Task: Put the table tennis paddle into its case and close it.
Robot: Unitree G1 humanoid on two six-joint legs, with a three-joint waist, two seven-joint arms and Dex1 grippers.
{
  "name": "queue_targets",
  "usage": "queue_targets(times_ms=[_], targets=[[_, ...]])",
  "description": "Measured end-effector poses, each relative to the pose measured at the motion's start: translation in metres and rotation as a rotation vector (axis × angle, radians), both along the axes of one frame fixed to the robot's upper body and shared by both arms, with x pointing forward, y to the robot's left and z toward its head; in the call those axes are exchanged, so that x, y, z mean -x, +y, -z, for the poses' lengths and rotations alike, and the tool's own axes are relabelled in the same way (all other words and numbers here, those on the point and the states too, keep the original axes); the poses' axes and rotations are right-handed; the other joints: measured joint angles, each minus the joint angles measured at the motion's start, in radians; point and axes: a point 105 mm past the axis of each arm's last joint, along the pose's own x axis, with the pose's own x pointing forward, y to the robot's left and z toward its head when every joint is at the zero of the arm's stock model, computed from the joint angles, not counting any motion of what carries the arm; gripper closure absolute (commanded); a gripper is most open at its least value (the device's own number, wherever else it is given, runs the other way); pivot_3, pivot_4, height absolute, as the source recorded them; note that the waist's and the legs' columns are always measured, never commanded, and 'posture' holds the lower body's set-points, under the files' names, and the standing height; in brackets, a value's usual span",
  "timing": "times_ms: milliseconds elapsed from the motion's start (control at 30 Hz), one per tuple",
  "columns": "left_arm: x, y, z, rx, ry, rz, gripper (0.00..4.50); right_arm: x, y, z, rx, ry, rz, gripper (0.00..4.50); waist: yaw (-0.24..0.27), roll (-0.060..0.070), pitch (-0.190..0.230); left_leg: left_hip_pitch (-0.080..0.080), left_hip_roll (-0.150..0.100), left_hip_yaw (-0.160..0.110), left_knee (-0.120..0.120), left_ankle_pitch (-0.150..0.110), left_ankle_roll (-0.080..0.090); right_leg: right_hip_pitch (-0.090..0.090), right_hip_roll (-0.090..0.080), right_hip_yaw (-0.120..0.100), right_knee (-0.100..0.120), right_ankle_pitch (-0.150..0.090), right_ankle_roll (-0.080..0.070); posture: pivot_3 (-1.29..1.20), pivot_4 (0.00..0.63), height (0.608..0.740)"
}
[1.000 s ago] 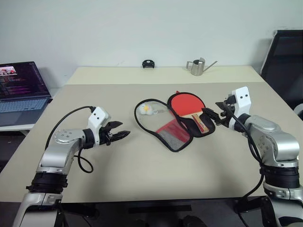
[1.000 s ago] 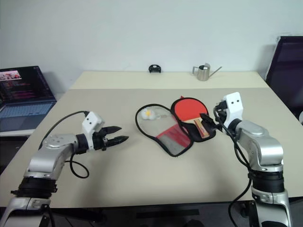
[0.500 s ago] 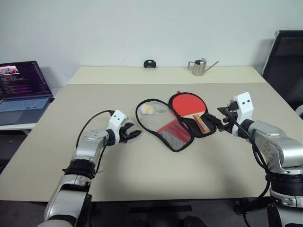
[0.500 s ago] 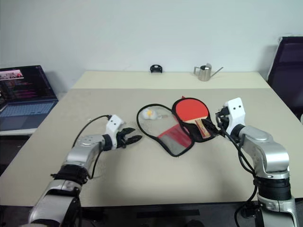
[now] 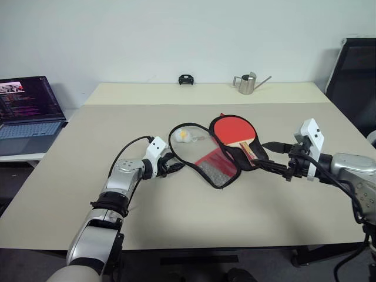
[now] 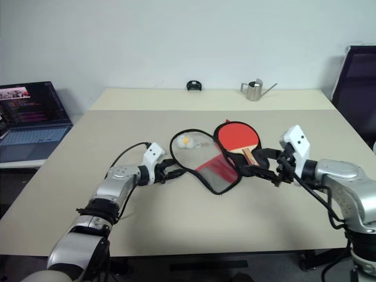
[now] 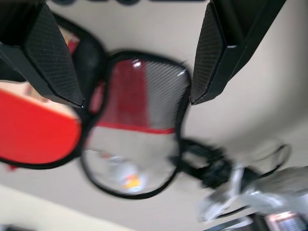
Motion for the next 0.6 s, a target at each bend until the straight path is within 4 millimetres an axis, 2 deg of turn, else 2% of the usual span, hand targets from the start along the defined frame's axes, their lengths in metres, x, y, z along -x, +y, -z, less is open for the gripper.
queue_targets(times_ms=[233, 433, 600], targets=[[0.000, -0.007, 0.001, 0.006, 0.002, 0.026, 1.49, 0.009, -0.002, -0.002, 0.023, 0.023, -0.061, 0.69, 0.000, 0.000, 0.000, 0.000, 0.000, 0.000, 0.000, 0.000, 0.000, 0.000, 0.000, 0.000, 0.000, 0.000, 0.000, 0.00, 0.150, 0.740], [-0.001, -0.011, -0.003, 0.009, -0.004, 0.044, 1.49, 0.010, -0.005, -0.004, 0.038, 0.012, -0.061, 0.69, 0.000, 0.000, 0.000, 0.000, 0.000, 0.000, 0.000, 0.000, 0.000, 0.000, 0.000, 0.000, 0.001, 0.000, 0.000, 0.00, 0.150, 0.740], [0.000, -0.016, -0.003, 0.015, -0.002, 0.061, 1.49, 0.005, -0.016, -0.005, 0.064, 0.005, -0.026, 0.69, 0.000, -0.001, 0.000, 0.000, 0.000, 0.000, 0.000, 0.000, 0.000, 0.000, 0.000, 0.000, 0.001, 0.000, 0.000, 0.00, 0.150, 0.740]])
